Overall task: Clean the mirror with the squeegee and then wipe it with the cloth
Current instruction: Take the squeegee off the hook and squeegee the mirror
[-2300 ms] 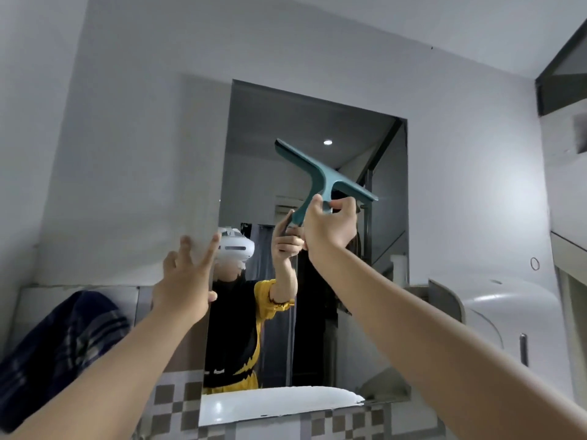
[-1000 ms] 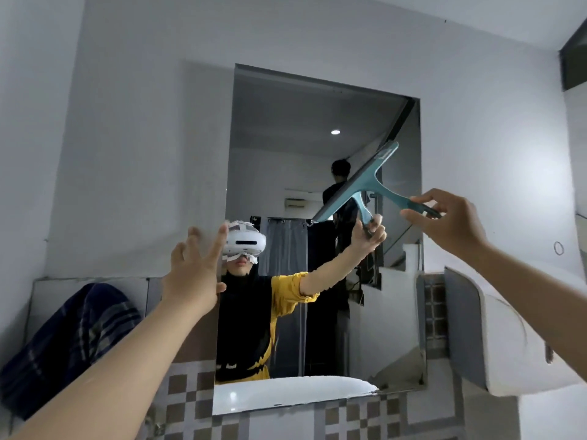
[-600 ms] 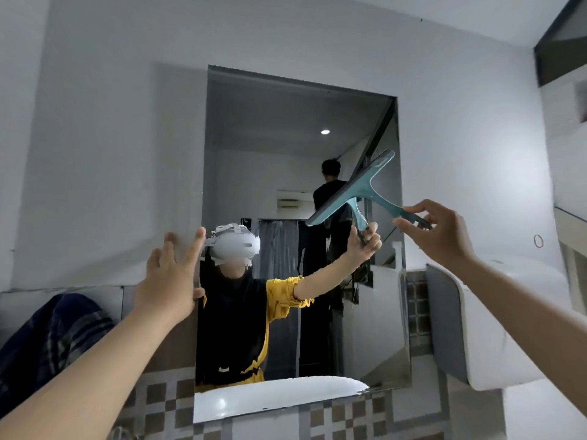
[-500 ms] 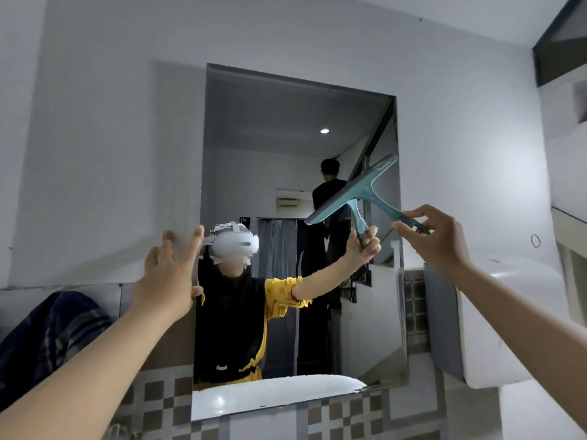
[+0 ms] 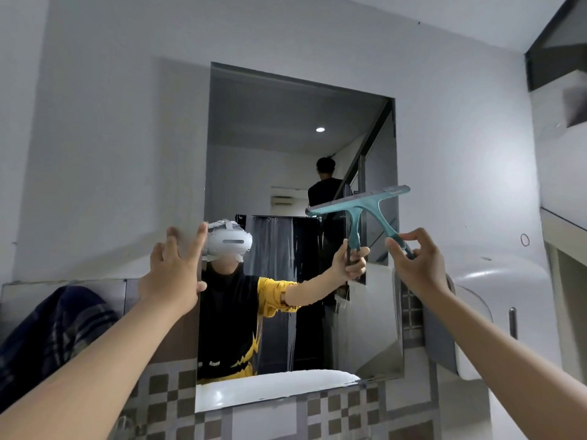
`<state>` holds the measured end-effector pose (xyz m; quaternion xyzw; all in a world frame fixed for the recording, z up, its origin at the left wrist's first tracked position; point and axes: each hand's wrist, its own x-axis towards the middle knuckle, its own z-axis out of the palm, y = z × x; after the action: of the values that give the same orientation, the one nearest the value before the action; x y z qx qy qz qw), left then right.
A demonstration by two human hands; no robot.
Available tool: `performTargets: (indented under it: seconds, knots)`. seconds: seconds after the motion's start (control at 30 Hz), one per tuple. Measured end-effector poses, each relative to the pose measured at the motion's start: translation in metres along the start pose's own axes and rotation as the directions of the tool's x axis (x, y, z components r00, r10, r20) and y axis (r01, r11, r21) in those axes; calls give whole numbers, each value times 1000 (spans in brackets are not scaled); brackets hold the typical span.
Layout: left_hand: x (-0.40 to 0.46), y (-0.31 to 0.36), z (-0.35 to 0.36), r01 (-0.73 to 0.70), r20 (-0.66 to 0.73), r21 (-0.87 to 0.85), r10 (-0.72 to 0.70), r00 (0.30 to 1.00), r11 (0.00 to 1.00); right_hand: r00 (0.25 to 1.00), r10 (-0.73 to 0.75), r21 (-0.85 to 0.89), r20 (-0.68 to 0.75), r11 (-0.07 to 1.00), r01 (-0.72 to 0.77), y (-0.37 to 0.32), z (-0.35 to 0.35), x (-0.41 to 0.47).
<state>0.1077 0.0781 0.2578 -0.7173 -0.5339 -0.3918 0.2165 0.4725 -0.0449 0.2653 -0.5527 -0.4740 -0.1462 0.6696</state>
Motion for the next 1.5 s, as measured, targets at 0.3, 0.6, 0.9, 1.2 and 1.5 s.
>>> performTargets:
  seconds: [0.3,0.6,0.9,1.2,1.5]
  knots:
    - [-3,1,-5,-32,-10,33,32,999,999,964,265,245,18,934,-261,-54,42,-42]
    - [-35,-26,5,-188,54,64,185,981,980,892,451,512,31,759,-402,-118,100,-73]
    - [-49,-26,20,-151,94,3,150,984,989,972,206,472,113,850,-235,-165,142,-130]
    - [-50,-32,30,-169,75,-6,169,983,986,990,-89,234,112,970,60,-126,134,-139]
    - [-72,-40,54,-180,48,-56,183,982,982,958,-253,-8,137,967,256,-84,98,-102]
